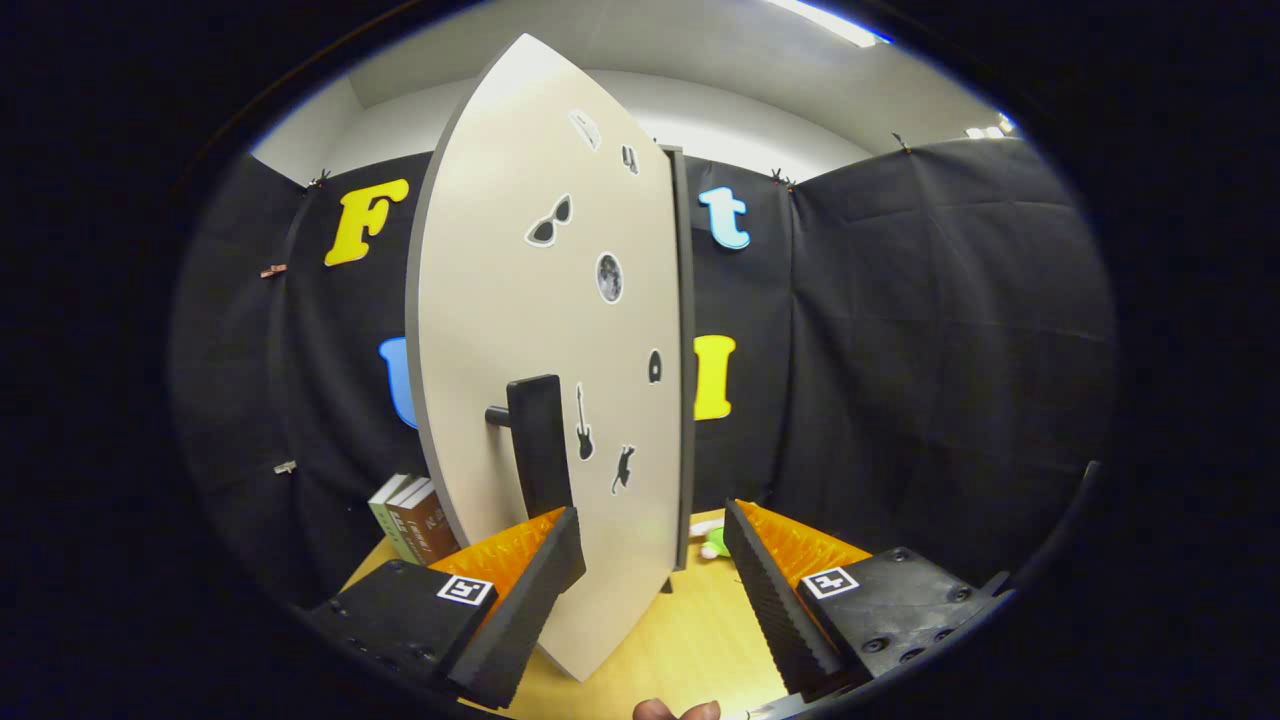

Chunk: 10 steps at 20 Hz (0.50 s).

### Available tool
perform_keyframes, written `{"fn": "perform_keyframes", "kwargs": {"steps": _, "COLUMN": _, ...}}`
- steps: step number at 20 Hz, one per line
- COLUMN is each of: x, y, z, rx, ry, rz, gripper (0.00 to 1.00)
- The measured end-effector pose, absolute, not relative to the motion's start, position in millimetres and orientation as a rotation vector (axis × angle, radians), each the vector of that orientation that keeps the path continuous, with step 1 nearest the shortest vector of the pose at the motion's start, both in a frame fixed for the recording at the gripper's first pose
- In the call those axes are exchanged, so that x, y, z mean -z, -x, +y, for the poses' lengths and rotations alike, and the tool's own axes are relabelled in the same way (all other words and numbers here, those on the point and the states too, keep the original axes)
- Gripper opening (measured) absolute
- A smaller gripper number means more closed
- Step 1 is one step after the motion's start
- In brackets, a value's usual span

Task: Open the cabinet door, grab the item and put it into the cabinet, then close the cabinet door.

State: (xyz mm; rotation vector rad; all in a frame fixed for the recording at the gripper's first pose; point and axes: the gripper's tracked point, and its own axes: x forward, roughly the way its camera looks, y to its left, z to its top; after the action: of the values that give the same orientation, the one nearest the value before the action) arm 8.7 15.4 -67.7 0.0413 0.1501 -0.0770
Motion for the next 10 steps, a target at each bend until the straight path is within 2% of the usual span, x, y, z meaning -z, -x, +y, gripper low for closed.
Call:
{"fn": "perform_keyframes", "kwargs": {"steps": 5, "x": 77.1, "y": -35.9, "z": 105.1, "rx": -0.101, "ry": -0.003, "rz": 0.161, "gripper": 0.98}}
{"fn": "perform_keyframes", "kwargs": {"steps": 10, "x": 71.8, "y": -43.6, "z": 113.9, "rx": -0.111, "ry": 0.007, "rz": 0.132, "gripper": 0.98}}
